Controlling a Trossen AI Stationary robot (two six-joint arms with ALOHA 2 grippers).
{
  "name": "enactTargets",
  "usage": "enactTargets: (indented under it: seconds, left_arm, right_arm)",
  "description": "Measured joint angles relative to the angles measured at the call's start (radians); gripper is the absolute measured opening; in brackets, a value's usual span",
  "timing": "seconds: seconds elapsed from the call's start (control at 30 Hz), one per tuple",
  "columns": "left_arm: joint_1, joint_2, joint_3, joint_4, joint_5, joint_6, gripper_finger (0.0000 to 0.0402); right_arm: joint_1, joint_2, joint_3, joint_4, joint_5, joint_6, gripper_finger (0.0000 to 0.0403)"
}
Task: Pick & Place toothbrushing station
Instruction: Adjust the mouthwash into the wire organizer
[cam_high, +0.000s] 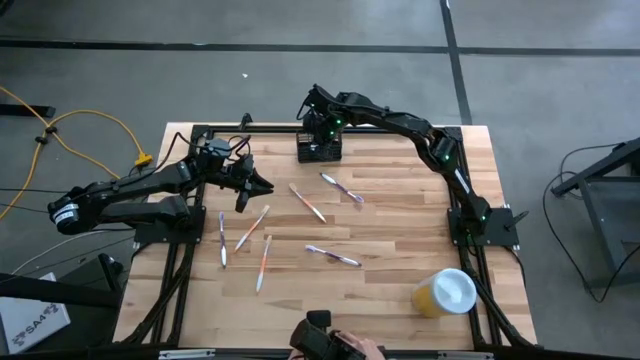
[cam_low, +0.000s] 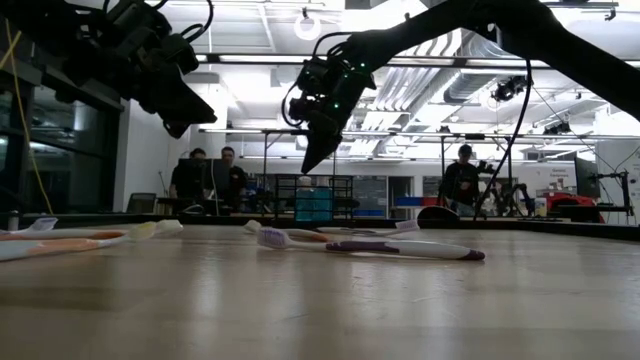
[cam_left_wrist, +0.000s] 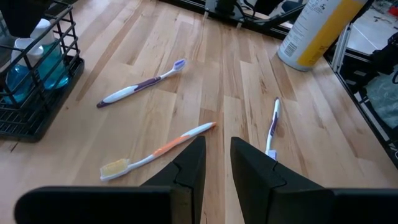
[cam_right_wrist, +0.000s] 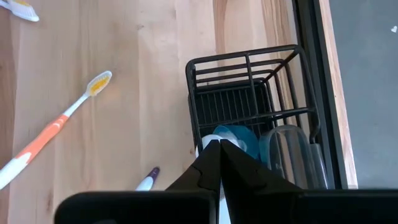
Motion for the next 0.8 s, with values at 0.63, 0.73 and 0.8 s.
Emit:
enactTargets:
  seconds: [0.63,0.73,0.8]
  left_arm:
    - [0.0,0.0,0.0,0.0,0.0,0.0,0.0071]
    - [0.0,0.0,0.0,0.0,0.0,0.0,0.0071]
    - [0.0,0.0,0.0,0.0,0.0,0.0,0.0071]
  right_arm:
    - [-0.002,0.007,0.0,0.0,0.003,0.007,0.0002]
    - [-0.004,0.01,0.0,-0.003,0.003,0.007,0.0002]
    - [-0.004,0.016,0.0,0.002,-0.002,0.008,0.0002]
